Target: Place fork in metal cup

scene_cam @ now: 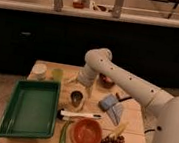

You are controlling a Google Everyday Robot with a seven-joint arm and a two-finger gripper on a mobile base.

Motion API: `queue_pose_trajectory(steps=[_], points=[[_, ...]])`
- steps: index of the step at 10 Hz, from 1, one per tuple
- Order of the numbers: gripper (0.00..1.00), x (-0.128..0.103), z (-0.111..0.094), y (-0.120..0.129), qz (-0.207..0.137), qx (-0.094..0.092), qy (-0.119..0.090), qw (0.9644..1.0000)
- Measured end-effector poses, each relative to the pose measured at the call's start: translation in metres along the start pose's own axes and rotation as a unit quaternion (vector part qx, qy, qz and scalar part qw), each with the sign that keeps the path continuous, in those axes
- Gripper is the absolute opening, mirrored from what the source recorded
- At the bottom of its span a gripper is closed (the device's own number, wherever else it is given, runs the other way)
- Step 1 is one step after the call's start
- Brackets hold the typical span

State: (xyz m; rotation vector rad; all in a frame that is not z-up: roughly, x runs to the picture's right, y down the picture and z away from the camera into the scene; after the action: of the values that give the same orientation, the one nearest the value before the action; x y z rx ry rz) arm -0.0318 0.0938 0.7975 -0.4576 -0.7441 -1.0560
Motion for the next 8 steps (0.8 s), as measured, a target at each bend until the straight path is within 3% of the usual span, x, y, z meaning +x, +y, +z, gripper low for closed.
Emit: queue_pose_trajectory(steps=[8], points=[[0.80,0.0017,0.0002,-0.0027,-0.003,0.002,-0.001,1.0000]])
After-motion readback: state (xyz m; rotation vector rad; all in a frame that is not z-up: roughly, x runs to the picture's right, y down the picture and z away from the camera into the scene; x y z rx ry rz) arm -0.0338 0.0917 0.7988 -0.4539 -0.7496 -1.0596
